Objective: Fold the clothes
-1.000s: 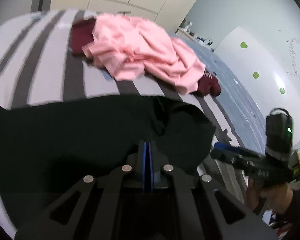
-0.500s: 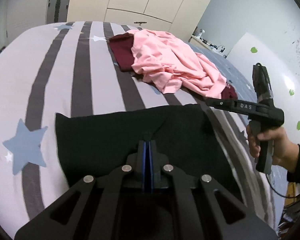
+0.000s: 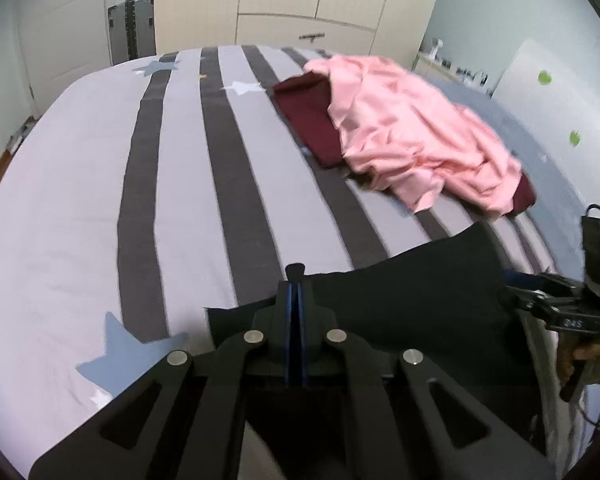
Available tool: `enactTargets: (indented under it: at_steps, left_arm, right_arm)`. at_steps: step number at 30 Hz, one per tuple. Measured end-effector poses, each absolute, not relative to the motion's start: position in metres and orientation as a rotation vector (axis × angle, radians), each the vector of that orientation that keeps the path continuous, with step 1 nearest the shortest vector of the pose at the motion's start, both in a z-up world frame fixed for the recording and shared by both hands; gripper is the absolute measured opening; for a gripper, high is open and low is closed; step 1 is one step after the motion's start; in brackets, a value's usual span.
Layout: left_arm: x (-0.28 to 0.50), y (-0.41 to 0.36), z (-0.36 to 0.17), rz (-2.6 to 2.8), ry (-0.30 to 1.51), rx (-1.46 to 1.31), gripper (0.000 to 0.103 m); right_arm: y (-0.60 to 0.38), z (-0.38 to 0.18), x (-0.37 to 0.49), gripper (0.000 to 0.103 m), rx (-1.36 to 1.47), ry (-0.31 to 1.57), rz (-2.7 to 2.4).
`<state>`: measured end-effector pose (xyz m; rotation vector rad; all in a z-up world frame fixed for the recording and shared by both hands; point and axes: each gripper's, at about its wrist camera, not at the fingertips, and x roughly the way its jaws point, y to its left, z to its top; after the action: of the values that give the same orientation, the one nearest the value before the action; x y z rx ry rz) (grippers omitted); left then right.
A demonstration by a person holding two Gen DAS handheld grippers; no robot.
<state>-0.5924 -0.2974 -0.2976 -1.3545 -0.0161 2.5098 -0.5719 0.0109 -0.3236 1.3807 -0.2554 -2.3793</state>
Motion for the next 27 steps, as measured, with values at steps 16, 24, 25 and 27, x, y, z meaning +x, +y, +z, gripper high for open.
enactTargets:
  at_steps: [16,24,25,27]
  left_arm:
    - [-0.619,-0.309,-0.316,2.556,0.105,-1.461,0.002]
    - [-0.601,-0.341,-0.294,2.669,-0.179,-1.416,0.014]
    - [-0.597,-0.347,-0.289,2.685,-0.234,-1.403,0.014]
    - [-0.570,-0.341,-0.281,2.651,-0.240,-1.379,0.014]
  right_arm:
    - [-0.004,-0.332,-0.555,0.060,1.359,-0.137,-2.417]
    - [-0.006,-0.335,-0.551,0.059,1.338,-0.085,-2.445]
    - [-0.007,-0.335,-0.551,0.058,1.335,-0.079,-2.447]
    - [-0.005,-0.332,-0.550,0.058,1.332,-0.080,-2.461]
